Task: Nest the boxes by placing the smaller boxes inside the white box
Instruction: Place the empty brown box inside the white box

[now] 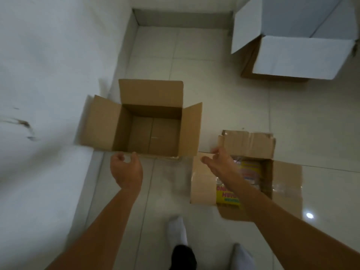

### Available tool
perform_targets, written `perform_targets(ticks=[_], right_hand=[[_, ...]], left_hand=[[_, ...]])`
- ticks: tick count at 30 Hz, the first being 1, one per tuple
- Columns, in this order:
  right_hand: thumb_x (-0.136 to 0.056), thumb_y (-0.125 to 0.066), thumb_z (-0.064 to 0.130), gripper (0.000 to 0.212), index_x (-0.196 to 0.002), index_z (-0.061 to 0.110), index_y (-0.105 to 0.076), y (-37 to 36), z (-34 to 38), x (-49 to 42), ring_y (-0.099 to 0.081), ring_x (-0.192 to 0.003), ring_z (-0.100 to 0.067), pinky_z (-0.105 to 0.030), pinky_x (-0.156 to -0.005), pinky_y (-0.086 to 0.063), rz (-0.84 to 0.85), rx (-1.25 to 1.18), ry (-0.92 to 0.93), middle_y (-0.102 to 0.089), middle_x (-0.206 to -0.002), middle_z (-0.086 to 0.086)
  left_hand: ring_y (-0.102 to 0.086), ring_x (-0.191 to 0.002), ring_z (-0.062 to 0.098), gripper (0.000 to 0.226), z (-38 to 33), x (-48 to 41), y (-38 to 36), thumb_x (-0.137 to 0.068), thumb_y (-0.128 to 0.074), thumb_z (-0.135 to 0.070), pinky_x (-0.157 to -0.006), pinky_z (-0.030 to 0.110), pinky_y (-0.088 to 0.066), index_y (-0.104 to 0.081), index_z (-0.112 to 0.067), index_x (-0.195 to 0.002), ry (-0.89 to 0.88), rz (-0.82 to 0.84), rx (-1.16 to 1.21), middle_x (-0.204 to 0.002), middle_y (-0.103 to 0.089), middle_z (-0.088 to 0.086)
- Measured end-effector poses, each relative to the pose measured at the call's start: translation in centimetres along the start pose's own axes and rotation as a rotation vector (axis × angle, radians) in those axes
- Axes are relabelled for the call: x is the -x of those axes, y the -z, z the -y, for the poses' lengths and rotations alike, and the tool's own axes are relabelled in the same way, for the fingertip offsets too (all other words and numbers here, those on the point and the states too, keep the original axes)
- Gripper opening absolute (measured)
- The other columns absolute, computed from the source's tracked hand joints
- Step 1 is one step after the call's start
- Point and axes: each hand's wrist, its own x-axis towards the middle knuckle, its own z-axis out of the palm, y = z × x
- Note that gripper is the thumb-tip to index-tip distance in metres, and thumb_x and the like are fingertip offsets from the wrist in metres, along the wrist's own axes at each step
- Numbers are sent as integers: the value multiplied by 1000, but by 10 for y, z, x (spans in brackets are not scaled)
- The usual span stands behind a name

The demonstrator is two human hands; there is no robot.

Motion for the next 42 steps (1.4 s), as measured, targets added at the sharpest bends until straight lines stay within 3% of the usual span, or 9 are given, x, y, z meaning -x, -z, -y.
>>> perform_targets(ticks=[3,6,10,19,26,29,31,37,42], right_hand=[[-79,-68,31,53,-123,14,-44,-20,15,-34,-54,-69,-10,-25,-55,-42,-83,93,50,-55,-102,-5],[-78,-69,26,63,-131,13,-37,-42,24,-71,-59,-97,-29,-42,-80,-53,-150,147,76,-51,-125,-15],[-78,-71,20,76,-139,15,-27,-66,36,-107,-55,-99,-27,-36,-76,-50,-230,173,81,-52,-127,-17],[-80,-64,18,76,-142,15,-20,-99,49,-136,-54,-111,-42,-49,-84,-48,-444,278,-4,-51,-131,-21],[-83,-57,18,33,-114,7,-58,-103,50,-140,-61,-85,-35,-36,-71,-48,-409,350,12,-67,-104,-21],[-87,-56,21,21,-101,7,-64,-106,51,-139,-65,-80,-34,-47,-74,-56,-257,262,9,-68,-96,-20],[-90,-55,22,15,-89,9,-61,-106,55,-137,-67,-79,-37,-53,-73,-57,-207,216,4,-67,-89,-20],[-91,-54,24,31,-61,19,-49,-81,73,-124,-61,-65,-28,-34,-64,-54,-279,169,108,-57,-63,-3],[-92,-52,23,30,-62,18,-50,-28,83,-94,-58,-58,-22,-25,-54,-48,-294,167,213,-59,-64,-5]], left_hand=[[-54,-112,34,46,13,-52,-5,-85,-65,-26,-87,38,-43,-51,-2,-122,57,-90,-23,-123,-55,19],[-49,-116,37,51,34,-107,-8,-83,-61,-32,-91,48,-44,-48,-7,-125,150,-178,-83,-129,-50,21],[-49,-117,32,59,41,-163,-14,-78,-62,-32,-91,42,-38,-42,-12,-130,142,-172,-107,-133,-50,13],[-51,-118,26,74,49,-242,-17,-69,-69,-34,-98,40,-41,-39,-18,-135,53,55,-162,-135,-49,3],[-52,-115,38,69,48,-279,-14,-75,-66,-31,-98,50,-41,-36,-7,-132,117,140,-458,-127,-54,18],[-62,-88,36,27,47,-280,-9,-81,-64,-34,-75,39,-49,-61,-9,-88,-34,201,-477,-83,-64,11],[-56,-68,31,35,45,-274,-11,-85,-63,-31,-53,28,-38,-47,-15,-59,-122,279,-448,-58,-49,2],[-47,-61,20,30,14,-230,-13,-98,-44,-26,-55,28,-30,-49,-11,-72,-467,211,-490,-65,-49,5],[-49,-62,24,29,-22,-179,-1,-97,-45,-23,-58,32,-34,-47,-10,-71,-477,123,-442,-67,-49,9]])
